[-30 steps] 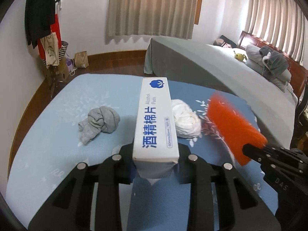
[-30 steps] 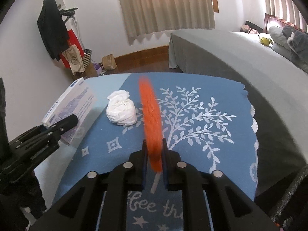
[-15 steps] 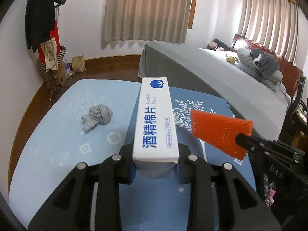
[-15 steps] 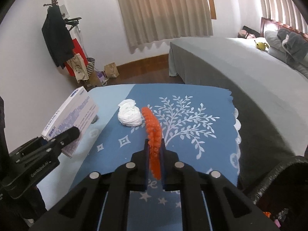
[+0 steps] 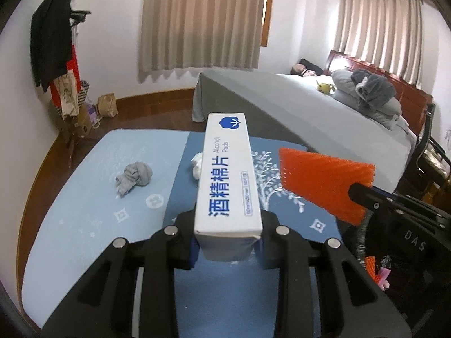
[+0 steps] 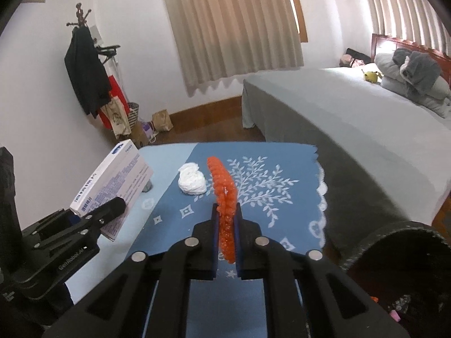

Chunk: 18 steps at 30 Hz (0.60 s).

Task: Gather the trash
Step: 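Carry the box and orange mesh over the black bin and open both tools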

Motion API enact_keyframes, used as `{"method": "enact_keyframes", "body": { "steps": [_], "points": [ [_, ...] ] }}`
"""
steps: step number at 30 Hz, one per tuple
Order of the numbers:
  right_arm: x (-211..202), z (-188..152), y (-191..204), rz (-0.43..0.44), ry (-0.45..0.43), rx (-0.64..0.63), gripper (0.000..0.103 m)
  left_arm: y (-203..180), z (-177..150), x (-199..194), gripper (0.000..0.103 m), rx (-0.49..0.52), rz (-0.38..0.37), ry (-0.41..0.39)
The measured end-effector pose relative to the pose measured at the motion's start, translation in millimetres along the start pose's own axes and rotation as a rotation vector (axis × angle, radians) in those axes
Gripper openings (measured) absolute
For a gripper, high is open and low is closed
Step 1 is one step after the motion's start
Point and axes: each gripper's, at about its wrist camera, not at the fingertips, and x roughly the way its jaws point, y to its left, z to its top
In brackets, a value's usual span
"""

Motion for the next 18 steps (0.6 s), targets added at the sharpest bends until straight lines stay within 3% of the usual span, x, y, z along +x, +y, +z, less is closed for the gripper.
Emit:
{"method": "enact_keyframes", "body": {
  "steps": [18],
  "points": [
    [-122.7, -7.0, -57.8, -0.115, -0.129, 0.041, 0.009, -93.3, -6.5, -50.1, 0.029, 0.11, -0.149, -0.038]
  ]
}}
